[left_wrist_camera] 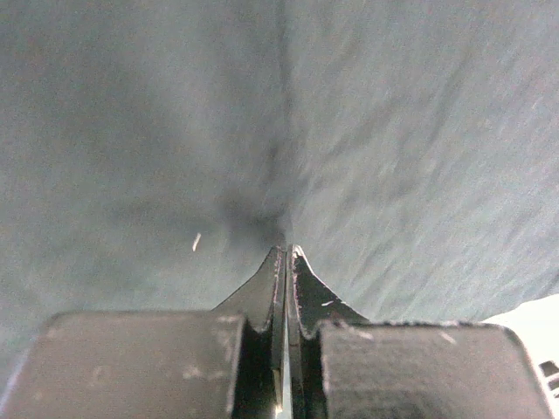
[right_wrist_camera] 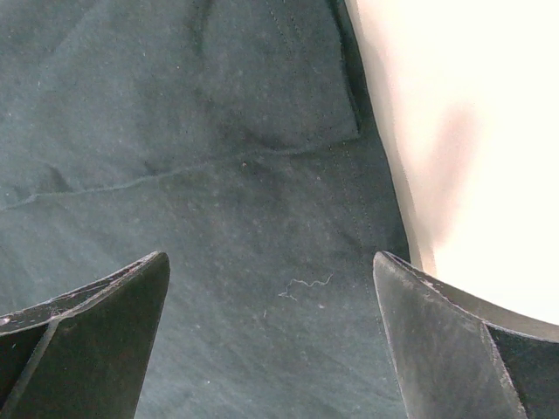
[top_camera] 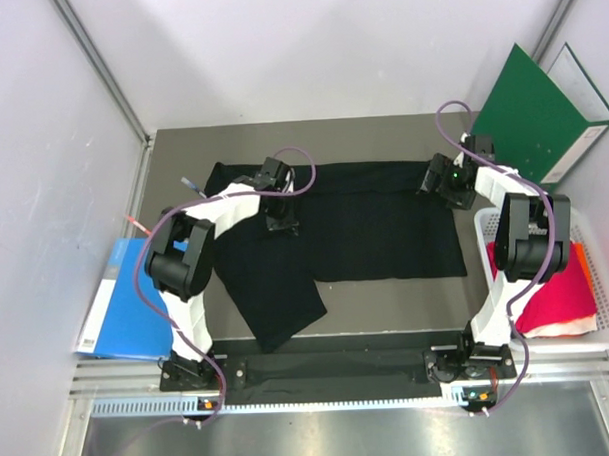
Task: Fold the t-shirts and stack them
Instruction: Grap the side of the flattened tshirt closest away from the robot with both arms
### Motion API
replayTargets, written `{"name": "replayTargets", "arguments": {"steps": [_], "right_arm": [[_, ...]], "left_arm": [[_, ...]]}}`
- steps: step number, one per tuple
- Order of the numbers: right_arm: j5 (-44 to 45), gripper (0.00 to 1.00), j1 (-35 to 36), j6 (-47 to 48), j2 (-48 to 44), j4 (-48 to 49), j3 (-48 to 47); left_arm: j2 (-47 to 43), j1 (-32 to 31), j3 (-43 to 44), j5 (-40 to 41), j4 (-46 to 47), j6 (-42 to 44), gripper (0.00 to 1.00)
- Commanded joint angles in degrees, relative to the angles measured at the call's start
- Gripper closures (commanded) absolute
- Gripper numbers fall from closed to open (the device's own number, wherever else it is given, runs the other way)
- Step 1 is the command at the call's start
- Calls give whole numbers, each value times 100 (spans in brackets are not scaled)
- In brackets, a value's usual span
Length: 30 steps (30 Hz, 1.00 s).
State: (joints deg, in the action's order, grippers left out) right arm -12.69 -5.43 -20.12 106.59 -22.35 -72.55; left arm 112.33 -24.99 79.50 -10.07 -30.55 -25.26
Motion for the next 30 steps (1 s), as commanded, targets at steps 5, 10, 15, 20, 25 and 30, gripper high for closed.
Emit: {"name": "replayTargets", "arguments": {"steps": [5,10,15,20,25,30], "right_arm": [[47,0,-28,96,-199,-375,-242],[257,0,-28,166,-542,-726,56],[671,0,-19,140,-945,-1358,277],[1065,0,-2,140,-1201,-1807,505],[1417,0,16,105,-1342,-2291,751],[1524,0,121,148,-1439,-2362,901]], "left_arm": [[-1256,161,-804,628,-566,82,100],[-1661,197,-1147,953,-891,3,100],[-2250,249,-1674,1051,-1287,-260,69],[-2996,250,-2297,656,-1586,-559,29],[-3691,249,-2764,523,-2007,-761,19],[-4035,223,-2906,471,-2307,-657,16]]}}
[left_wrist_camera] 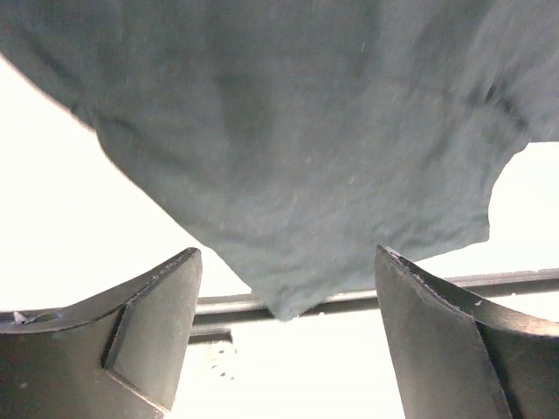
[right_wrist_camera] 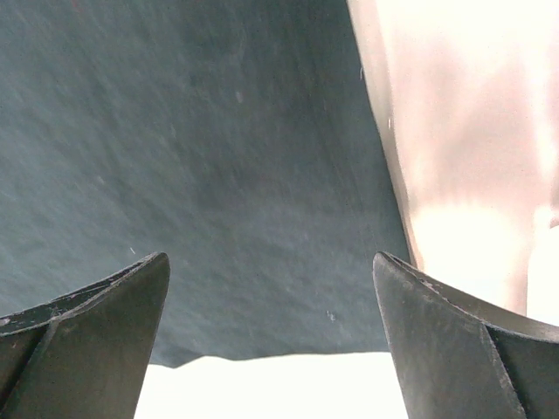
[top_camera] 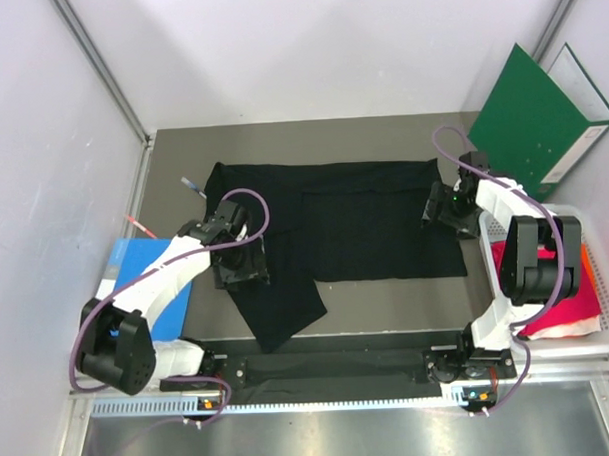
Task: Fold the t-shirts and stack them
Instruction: Grap the side of the flattened tshirt closest away from the robot with both arms
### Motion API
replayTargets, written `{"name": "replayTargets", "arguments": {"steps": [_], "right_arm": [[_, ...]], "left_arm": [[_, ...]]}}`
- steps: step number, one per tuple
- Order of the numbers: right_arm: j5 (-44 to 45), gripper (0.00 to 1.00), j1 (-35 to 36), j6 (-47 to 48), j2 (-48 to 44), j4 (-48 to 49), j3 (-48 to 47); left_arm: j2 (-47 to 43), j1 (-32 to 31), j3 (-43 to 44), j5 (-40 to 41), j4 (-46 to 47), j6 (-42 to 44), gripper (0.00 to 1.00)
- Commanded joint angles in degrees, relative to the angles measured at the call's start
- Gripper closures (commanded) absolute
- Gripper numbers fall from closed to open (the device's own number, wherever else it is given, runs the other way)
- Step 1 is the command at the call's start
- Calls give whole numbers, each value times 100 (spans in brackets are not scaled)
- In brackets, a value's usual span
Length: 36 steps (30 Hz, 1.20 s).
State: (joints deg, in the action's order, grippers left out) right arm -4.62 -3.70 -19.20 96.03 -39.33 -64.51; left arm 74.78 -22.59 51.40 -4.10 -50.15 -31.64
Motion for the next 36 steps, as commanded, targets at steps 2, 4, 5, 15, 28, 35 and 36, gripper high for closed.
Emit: {"name": "replayTargets", "arguments": {"steps": [2,4,5,15,28,35,36], "right_arm": [[612,1,27,101,-340,-628,1],[489,0,273,214,-304,-620,-105],[497,0,326,259,-287,-646,-262],[2254,0,3233,1058,-392,-1146,-888],[2454,2,3219,4,-102,-1517,-537],[1561,3,2770,-92,-173,-1392,-1107],[1396,3,2770,-223,-155,-1402,-1160]], "left_arm": [[-298,-35,-69,-144,-364,122,13],[-202,-105,89,-144,-399,210,10],[-140,-166,159,-135,-425,272,9],[694,-1396,871,234,-899,474,6],[1328,-3014,1162,682,-1006,263,5],[1706,-3392,1601,928,-1154,193,6],[1732,-3419,1749,972,-1198,219,5]]}}
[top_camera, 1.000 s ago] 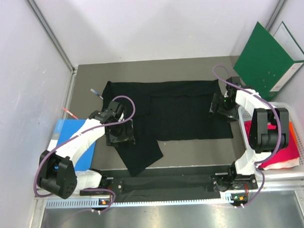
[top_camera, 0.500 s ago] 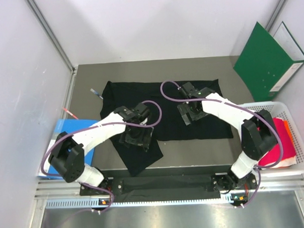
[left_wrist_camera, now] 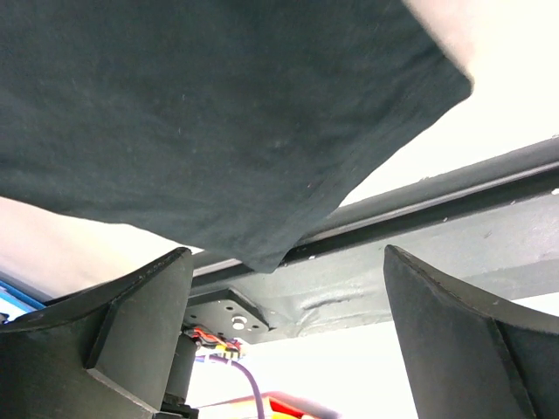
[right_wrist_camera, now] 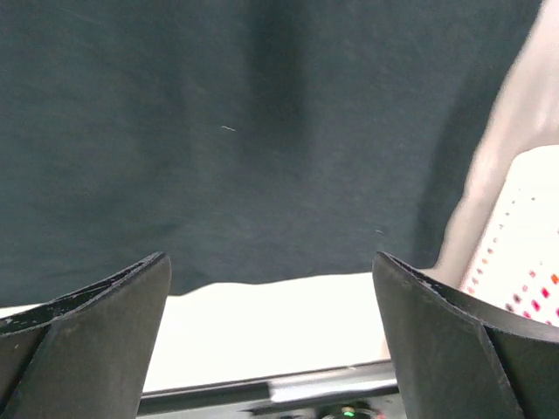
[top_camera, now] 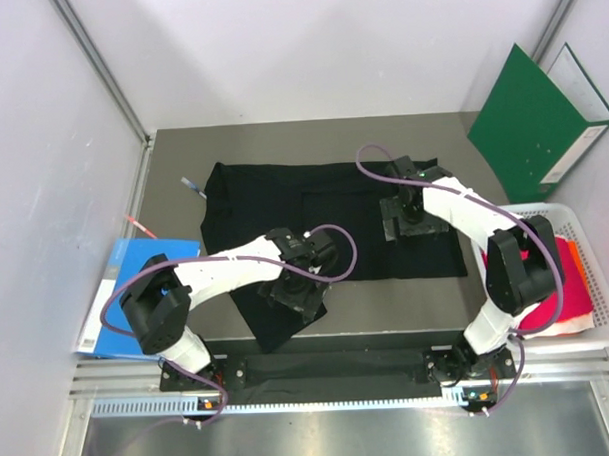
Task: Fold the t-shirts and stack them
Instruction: Grap the side of the flattened tshirt closest away from the robot with both arms
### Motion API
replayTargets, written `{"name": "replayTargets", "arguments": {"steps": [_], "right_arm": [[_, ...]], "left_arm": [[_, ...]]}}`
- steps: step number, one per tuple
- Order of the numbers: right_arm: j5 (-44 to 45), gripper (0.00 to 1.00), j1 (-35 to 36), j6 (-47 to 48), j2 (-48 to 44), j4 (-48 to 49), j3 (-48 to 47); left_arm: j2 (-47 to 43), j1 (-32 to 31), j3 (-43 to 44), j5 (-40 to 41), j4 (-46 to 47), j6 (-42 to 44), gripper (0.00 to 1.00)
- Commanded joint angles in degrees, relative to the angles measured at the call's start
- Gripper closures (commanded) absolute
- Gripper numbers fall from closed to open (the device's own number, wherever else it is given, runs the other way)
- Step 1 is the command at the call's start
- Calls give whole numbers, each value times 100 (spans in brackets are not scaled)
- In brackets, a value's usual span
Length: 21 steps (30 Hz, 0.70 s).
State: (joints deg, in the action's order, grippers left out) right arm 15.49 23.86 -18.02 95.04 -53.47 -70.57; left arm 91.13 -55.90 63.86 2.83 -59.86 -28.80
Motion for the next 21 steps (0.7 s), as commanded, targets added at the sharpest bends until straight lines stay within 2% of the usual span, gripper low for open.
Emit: {"name": "replayTargets", "arguments": {"steps": [1,8,14,17,19,20,21], "right_arm": [[-713,2,14,-429,-56,4,-581],[-1679,2,22,-1940,-557,776,113],[-2067,3,92,-4031,-1522,1470,1105],[-1805,3,233,-5470,-2243,1551,1676],[-1270,3,382,-5947,-2823,1193,1888],[-1085,4,426,-6498,-3025,1042,1949],[-595,4,488,-6738,-3453,936,2124]], "left_arm": [[132,-114,583,410,-307,-30,5],[98,-141,690,1193,-668,172,4],[-139,-149,497,1361,-694,138,5],[-358,-141,357,1369,-624,67,5],[-429,-149,294,1264,-641,67,5],[-491,-149,277,1264,-659,58,5],[-543,-149,233,1238,-633,41,5]]}}
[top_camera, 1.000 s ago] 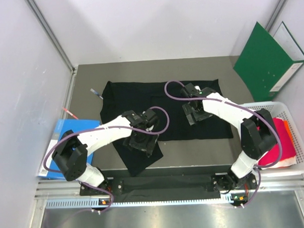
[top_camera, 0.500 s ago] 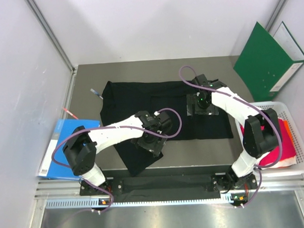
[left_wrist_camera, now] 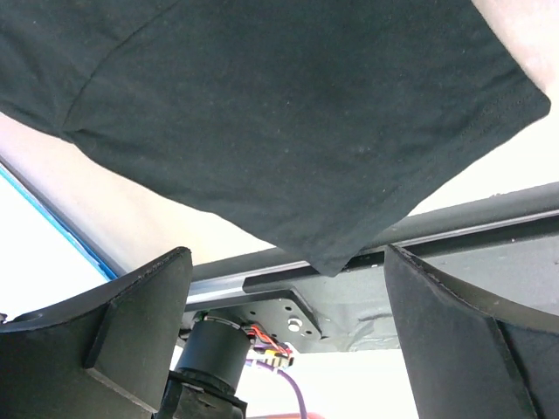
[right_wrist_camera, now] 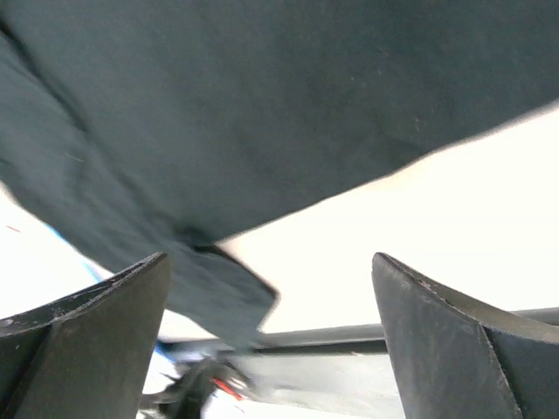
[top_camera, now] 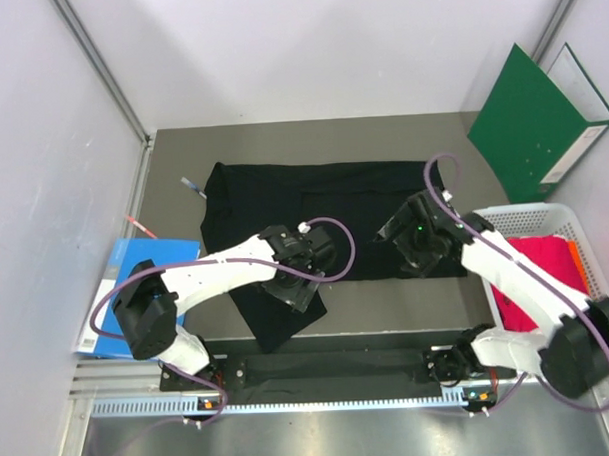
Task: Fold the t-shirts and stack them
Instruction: Grap the side of the flattened tshirt closest away from the robot with both arms
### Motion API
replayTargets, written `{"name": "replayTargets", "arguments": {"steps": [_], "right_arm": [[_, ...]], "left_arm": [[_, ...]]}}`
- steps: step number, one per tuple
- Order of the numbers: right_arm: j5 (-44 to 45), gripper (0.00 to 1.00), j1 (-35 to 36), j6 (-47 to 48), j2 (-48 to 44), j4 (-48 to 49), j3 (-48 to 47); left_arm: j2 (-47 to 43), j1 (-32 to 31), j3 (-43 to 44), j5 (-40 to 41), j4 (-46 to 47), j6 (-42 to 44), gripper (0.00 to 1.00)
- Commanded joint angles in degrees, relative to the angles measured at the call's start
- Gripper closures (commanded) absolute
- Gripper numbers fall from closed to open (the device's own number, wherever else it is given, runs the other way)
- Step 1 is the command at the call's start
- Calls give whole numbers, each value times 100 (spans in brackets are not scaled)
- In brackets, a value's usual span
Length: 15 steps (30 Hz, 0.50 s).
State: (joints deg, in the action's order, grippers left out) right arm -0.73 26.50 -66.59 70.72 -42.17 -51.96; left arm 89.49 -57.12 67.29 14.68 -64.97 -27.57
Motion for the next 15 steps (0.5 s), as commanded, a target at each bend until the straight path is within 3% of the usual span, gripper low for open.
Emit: {"name": "replayTargets", "arguments": {"steps": [1,5,8,15], "right_arm": [[1292,5,363,-2154,-1260,-325,379],[1936,12,408,-3962,-2394,-783,1126],[2033,14,408,-4659,-2975,-784,1688],[1613,16,400,-4872,-2451,-504,2269]], "left_arm": [[-545,-27,-189,35,18,-82,5],[-723,-27,-479,-122,151,-117,5],[-784,-18,-497,-149,204,-82,5],[-661,-27,-453,-114,169,59,5]]}}
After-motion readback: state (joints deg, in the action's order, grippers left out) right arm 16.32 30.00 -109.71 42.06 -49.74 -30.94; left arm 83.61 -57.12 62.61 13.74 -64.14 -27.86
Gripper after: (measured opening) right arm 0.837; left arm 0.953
